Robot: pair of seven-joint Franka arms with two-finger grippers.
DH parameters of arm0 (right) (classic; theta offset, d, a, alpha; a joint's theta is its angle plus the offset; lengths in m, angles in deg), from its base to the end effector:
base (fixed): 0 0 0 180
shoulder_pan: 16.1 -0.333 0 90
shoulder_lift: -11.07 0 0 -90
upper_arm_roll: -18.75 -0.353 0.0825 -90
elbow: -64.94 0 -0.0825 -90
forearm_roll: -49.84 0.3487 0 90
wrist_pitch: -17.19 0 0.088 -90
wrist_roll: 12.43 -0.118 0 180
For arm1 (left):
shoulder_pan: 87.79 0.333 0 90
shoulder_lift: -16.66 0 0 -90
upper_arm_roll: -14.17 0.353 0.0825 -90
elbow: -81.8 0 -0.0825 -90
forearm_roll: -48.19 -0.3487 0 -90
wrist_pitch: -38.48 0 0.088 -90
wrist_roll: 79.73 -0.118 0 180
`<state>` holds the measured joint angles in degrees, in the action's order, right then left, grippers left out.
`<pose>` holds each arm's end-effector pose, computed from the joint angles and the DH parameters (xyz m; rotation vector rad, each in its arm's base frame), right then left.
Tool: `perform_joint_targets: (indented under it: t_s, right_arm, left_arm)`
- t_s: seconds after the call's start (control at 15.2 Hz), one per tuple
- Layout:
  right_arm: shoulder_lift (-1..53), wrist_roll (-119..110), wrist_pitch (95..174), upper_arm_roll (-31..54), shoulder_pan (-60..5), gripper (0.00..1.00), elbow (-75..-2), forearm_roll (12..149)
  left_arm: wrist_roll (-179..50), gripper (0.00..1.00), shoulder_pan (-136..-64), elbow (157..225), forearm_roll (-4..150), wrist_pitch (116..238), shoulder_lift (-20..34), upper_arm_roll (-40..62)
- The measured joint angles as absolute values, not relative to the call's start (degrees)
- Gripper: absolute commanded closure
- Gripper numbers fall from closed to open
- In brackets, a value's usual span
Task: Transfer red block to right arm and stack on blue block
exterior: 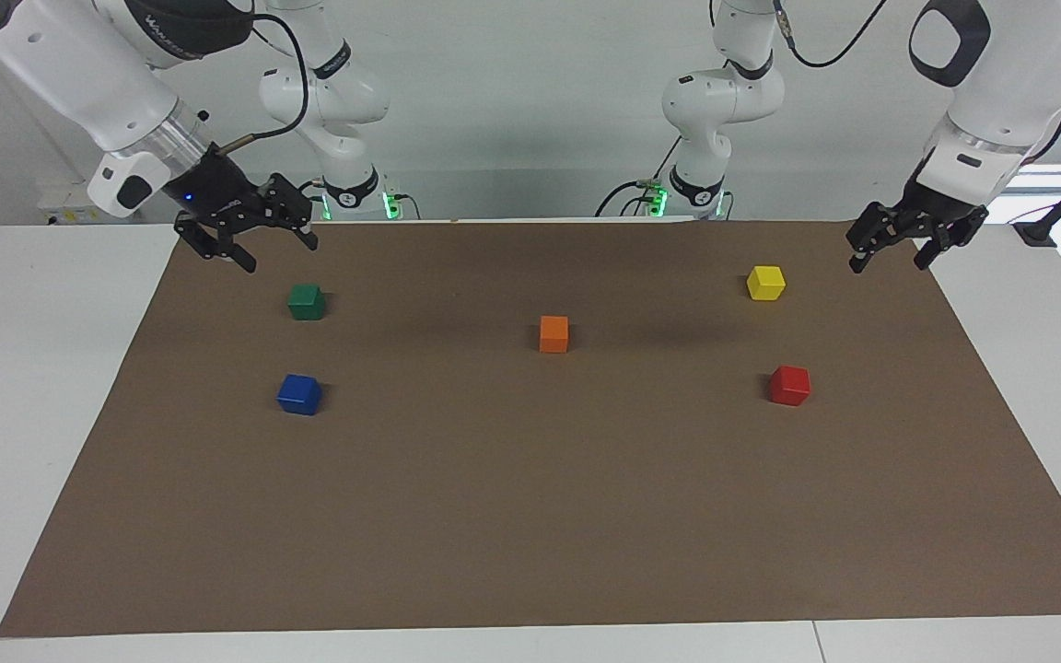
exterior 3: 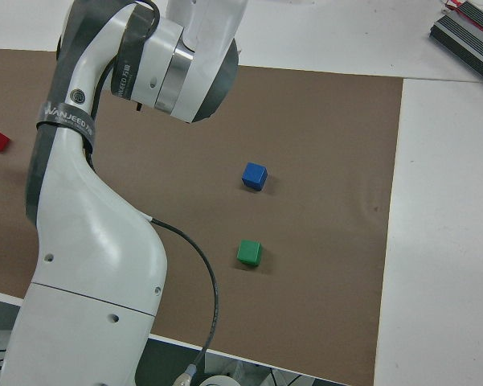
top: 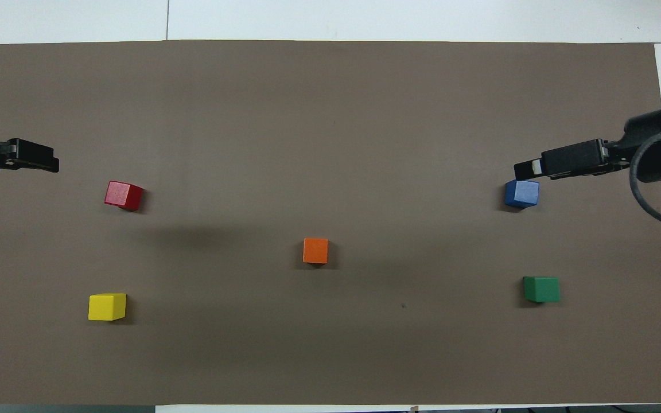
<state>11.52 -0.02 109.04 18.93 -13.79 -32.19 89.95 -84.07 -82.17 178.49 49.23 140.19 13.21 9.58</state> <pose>0.5239 0.0514 0.6218 -2.4333 -0.1377 0.0058 0.5524 0.0095 0.5848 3.1188 -0.0844 0.0446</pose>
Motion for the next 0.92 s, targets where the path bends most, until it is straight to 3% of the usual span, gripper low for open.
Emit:
perform_joint_targets:
  t_s: [0.33, 0.66, 0.92]
  right_arm:
    - [12.6, 5.3, 109.5, 19.0, -12.6, 0.00, -40.2, 115.3]
    - [13.7, 13.5, 109.0, 18.8, -13.6, 0.00, -48.0, 135.0]
    - [17.8, 20.1, 100.8, 18.7, -15.2, 0.00, -51.4, 148.9]
  left_arm:
    - [-86.7, 0.00, -82.5, 179.8, 49.2, 146.2, 7.0, 9.3]
    - [-88.4, 0.00, -82.9, 186.3, 49.2, 157.4, 3.5, 9.3]
    - [-92.7, 0.00, -82.8, 189.1, 49.2, 158.8, 3.3, 9.5]
